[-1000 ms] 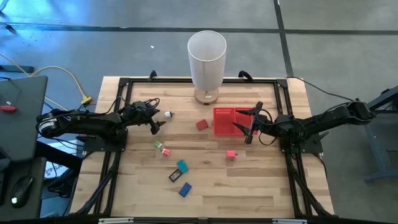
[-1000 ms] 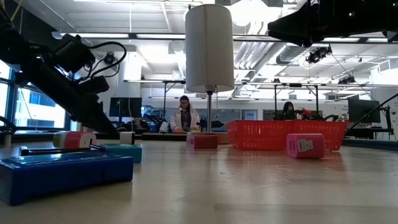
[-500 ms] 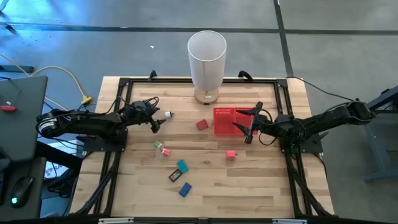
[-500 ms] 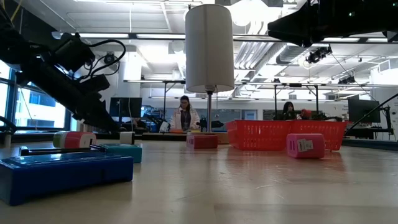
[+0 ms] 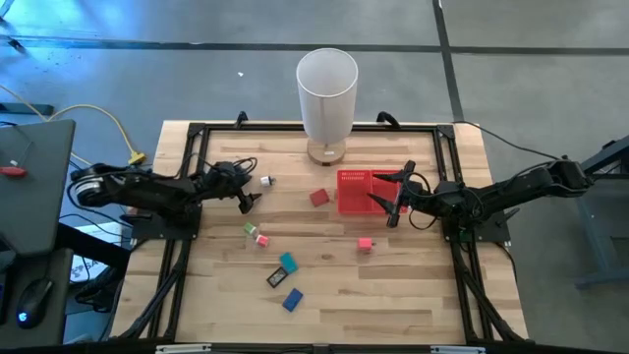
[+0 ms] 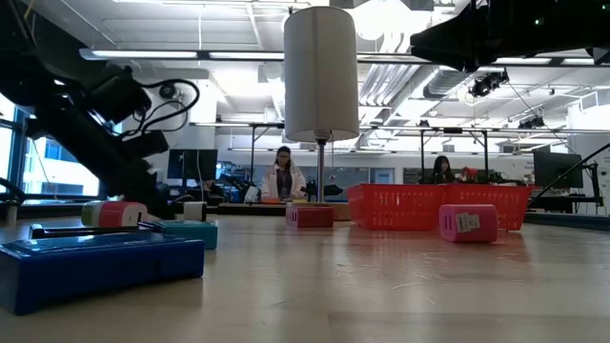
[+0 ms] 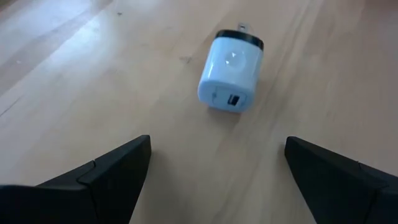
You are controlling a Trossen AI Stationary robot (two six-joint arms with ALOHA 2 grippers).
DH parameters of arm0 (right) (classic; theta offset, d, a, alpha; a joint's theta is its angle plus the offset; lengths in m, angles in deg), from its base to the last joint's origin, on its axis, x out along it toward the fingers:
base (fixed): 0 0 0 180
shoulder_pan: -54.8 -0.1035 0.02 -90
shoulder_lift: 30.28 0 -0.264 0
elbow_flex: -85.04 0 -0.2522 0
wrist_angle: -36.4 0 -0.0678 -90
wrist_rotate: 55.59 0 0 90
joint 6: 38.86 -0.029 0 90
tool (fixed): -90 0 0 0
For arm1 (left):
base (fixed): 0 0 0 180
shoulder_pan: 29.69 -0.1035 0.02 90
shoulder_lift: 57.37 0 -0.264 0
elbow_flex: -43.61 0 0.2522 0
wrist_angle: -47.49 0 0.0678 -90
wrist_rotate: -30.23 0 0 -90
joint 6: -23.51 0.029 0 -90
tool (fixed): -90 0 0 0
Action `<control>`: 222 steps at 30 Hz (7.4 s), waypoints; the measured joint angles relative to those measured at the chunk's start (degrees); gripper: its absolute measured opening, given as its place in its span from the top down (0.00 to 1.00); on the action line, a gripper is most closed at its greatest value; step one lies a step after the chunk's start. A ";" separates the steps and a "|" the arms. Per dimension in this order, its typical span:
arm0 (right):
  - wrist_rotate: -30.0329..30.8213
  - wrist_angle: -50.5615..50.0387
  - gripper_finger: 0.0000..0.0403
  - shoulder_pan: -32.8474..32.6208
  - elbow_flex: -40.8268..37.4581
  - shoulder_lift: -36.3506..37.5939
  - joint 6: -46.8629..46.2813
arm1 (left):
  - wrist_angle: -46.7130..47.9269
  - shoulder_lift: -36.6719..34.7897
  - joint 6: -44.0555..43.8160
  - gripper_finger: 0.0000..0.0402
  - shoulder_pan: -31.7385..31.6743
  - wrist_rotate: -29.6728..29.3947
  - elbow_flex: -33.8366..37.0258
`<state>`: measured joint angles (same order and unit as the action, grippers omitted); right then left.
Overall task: Pick & Place Office items
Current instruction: Put the white charger adapter into the right red bin
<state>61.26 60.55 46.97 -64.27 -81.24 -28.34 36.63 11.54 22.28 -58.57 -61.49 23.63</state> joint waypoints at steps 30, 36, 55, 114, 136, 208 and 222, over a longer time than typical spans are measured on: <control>-0.04 -0.48 0.40 -0.01 -0.04 -0.04 -0.31 | -30.21 24.94 4.58 0.09 0.00 -0.59 -0.09; -0.02 -0.48 0.40 0.00 -0.04 -0.04 -0.26 | -30.22 24.96 4.06 0.09 0.00 -0.80 -0.08; -0.43 -0.97 0.40 -0.02 -0.04 -0.04 -0.23 | -31.32 25.02 4.09 0.09 0.00 -0.76 0.00; -3.02 -1.34 0.40 -0.02 -0.04 -0.06 -0.22 | -32.46 24.98 5.39 0.13 0.44 1.97 -0.07; -2.99 -1.33 0.40 -0.01 -0.04 -0.04 -0.22 | -32.46 24.98 4.22 0.28 0.50 2.04 -0.02; -2.99 -1.79 0.40 -0.02 -0.04 -0.07 -0.42 | -32.46 24.98 0.42 0.65 3.32 1.88 -0.02; -2.97 -2.88 0.40 0.00 -0.04 -0.07 -0.24 | -35.59 25.07 -0.53 0.68 3.30 1.88 0.09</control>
<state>58.29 57.67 46.97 -64.31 -81.30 -28.58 1.04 36.60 21.75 -55.27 -59.61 23.72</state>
